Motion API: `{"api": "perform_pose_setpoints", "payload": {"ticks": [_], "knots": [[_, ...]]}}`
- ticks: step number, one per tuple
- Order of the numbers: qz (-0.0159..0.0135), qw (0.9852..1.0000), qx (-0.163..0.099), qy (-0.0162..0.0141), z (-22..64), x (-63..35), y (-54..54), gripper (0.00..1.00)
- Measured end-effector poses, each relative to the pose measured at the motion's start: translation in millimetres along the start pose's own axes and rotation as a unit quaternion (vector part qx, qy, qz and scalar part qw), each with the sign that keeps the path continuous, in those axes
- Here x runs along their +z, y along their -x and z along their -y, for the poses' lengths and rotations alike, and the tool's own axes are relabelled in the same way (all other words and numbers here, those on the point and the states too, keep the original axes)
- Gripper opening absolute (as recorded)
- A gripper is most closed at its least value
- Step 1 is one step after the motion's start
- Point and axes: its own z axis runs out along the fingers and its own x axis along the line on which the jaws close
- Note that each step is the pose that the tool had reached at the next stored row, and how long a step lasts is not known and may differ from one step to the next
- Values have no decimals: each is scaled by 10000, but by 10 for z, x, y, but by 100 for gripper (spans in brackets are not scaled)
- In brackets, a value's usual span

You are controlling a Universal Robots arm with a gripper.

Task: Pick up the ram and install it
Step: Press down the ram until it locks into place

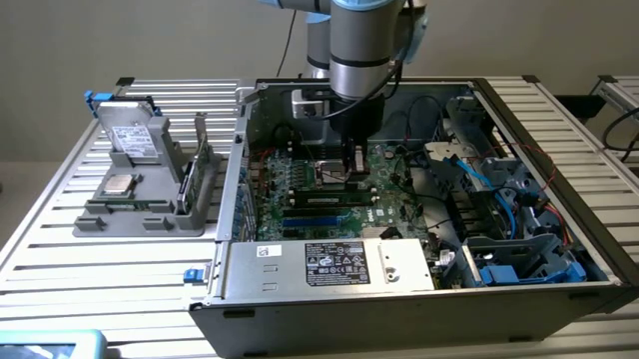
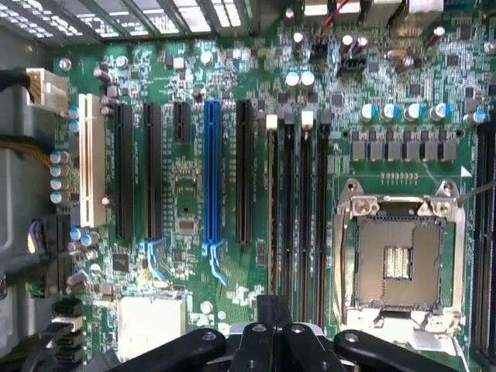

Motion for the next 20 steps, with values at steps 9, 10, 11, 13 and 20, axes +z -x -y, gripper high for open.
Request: {"api": "perform_pose_setpoints", "payload": {"ticks": [9,10,11,13,20], "knots": [[1,10000,0,1,-362,-11,-5,11],[1,10000,-1,4,-380,-12,-5,11],[3,10000,-1,6,-398,-11,-5,11],[2,10000,-2,13,-430,-12,-6,11],[2,10000,-5,41,-495,6,-5,11]]}}
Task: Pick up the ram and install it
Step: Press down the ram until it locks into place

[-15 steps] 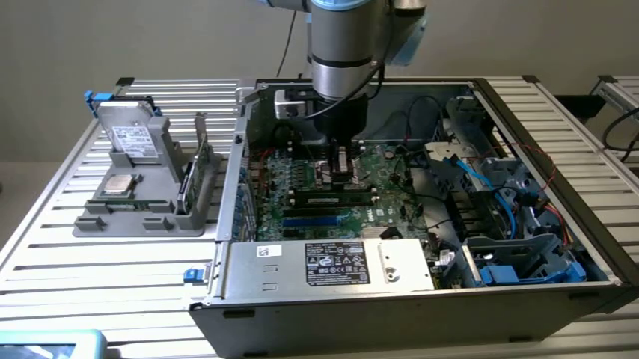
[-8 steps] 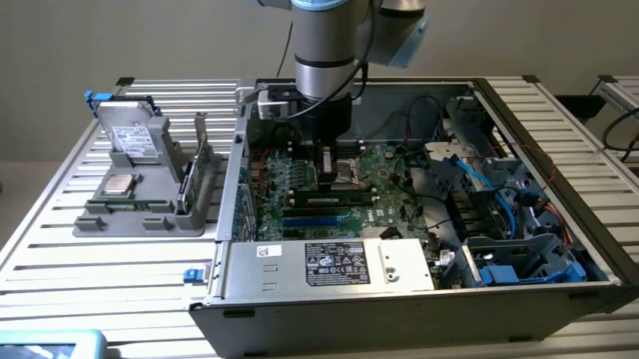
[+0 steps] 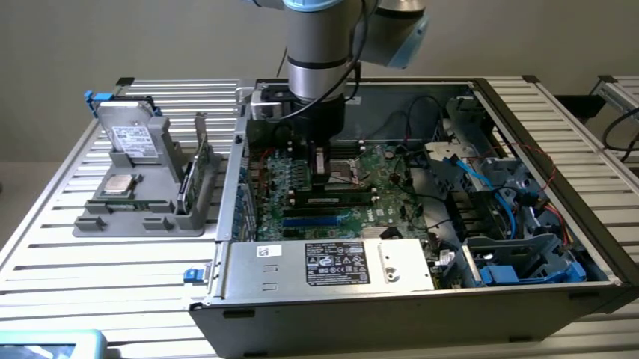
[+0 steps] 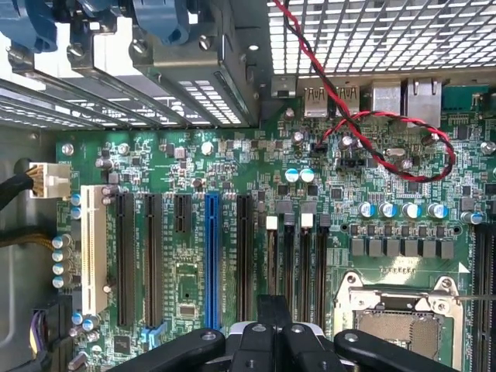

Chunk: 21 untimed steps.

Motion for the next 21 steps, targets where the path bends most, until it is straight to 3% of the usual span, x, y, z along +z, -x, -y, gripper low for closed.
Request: {"api": "perform_pose_setpoints", "payload": {"ticks": [21], "knots": [[0,10000,0,5,-25,64,7,11]]}}
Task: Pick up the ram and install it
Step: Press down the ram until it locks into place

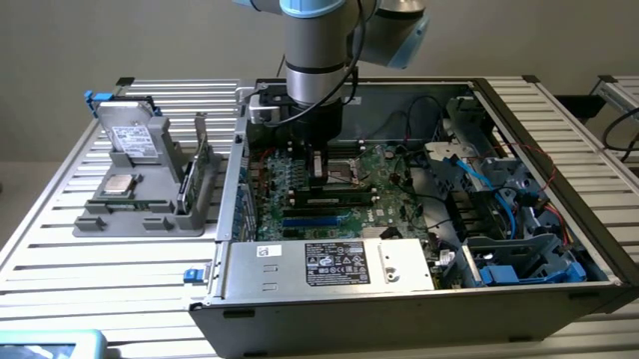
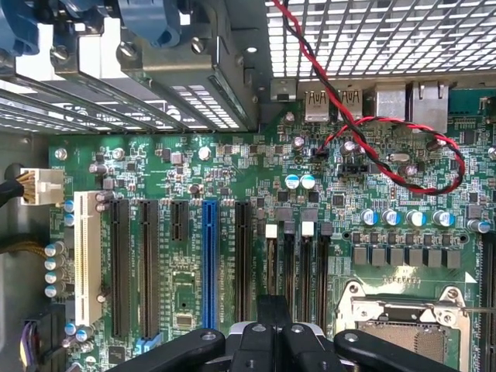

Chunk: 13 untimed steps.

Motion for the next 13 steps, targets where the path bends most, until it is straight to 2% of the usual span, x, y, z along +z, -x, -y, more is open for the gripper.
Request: {"api": "perform_pose_setpoints", "payload": {"ticks": [10,13], "knots": [[-1,10000,0,0,-2,8,1,11],[3,10000,-1,4,8,-26,-2,11]]}}
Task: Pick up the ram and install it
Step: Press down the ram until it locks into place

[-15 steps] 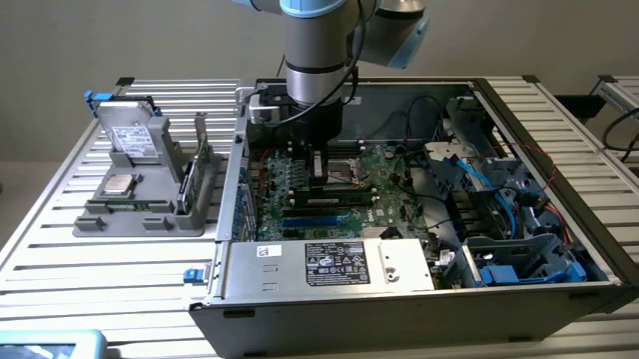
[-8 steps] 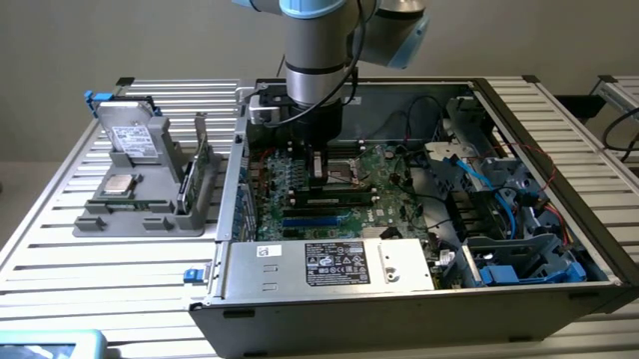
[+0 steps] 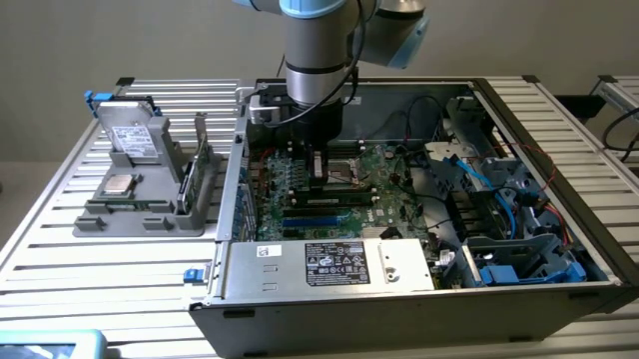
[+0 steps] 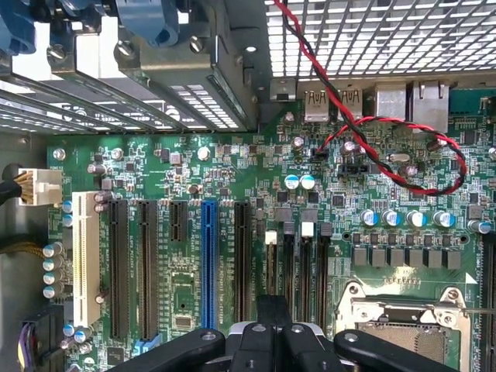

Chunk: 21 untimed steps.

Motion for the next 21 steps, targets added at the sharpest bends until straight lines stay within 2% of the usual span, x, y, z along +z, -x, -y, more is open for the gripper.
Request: {"api": "perform_pose_setpoints", "payload": {"ticks": [6,15,21], "knots": [[-3,10000,-1,13,126,-60,-8,11],[-4,10000,-5,52,342,-150,-25,11],[-3,9999,-12,105,482,-179,-39,11]]}}
